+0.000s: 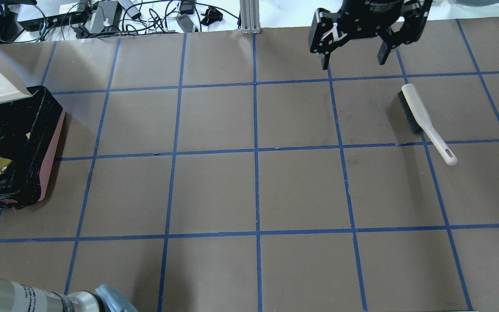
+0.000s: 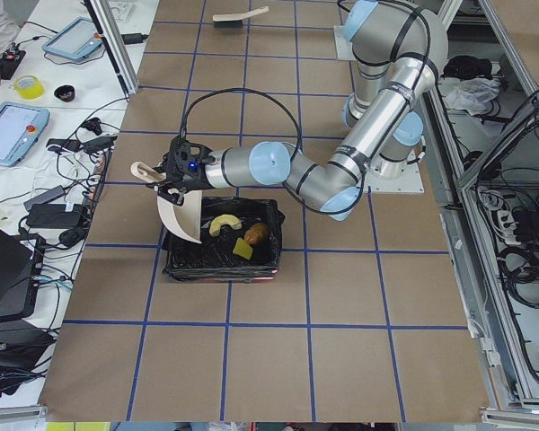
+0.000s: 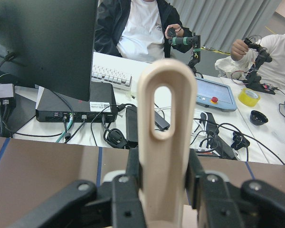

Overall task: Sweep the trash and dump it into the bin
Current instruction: 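Hold the tipped dustpan over the bin with the left gripper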

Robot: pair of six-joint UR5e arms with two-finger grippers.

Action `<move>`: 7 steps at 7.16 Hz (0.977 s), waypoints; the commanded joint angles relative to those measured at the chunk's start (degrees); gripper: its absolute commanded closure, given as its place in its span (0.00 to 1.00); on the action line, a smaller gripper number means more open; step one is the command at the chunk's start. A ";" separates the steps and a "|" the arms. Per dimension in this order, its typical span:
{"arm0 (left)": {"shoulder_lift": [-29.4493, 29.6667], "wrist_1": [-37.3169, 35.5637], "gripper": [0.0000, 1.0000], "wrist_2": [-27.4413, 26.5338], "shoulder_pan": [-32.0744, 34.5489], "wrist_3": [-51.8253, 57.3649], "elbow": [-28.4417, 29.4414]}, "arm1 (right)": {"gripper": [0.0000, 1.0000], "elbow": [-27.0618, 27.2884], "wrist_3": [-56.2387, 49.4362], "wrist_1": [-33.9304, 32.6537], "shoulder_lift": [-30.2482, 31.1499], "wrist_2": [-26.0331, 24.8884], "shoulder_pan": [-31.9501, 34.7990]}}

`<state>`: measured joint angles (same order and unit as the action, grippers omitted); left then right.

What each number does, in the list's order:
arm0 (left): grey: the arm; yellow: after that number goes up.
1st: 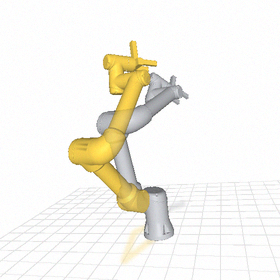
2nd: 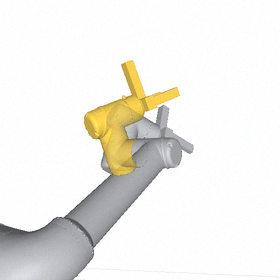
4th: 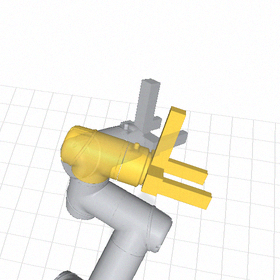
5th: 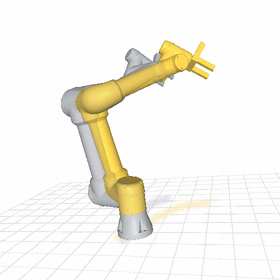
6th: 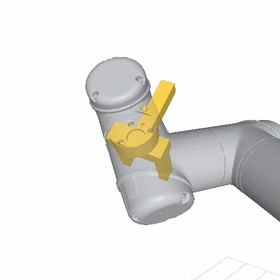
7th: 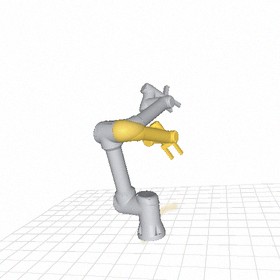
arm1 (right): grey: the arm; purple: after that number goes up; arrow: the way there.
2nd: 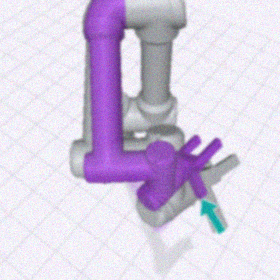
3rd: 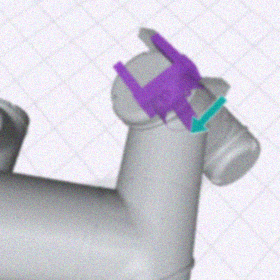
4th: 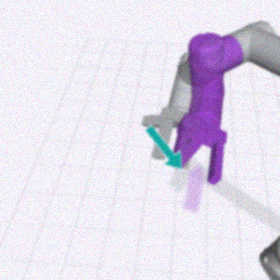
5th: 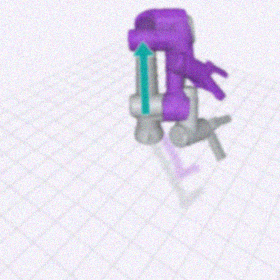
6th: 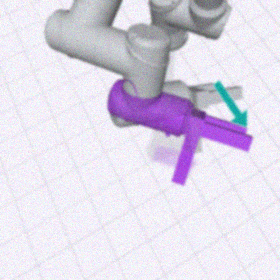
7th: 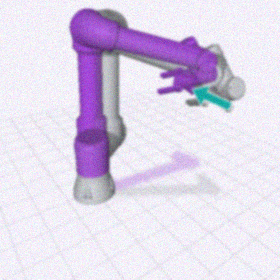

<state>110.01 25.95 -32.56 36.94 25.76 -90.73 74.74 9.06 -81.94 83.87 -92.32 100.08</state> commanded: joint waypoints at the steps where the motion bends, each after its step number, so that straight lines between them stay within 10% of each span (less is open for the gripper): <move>1: 0.03 -5.10 1.00 2.41 -0.72 0.25 -1.38 | 0.04 4.61 -1.83 -7.07 0.15 0.65 0.38; 7: 1.07 -35.64 1.00 -4.32 -1.43 -7.33 -12.01 | 0.00 4.80 -3.70 -11.23 0.77 0.30 0.55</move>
<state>110.51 -3.27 -33.81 35.46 23.23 -101.19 79.55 5.33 -92.92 84.41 -91.91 100.58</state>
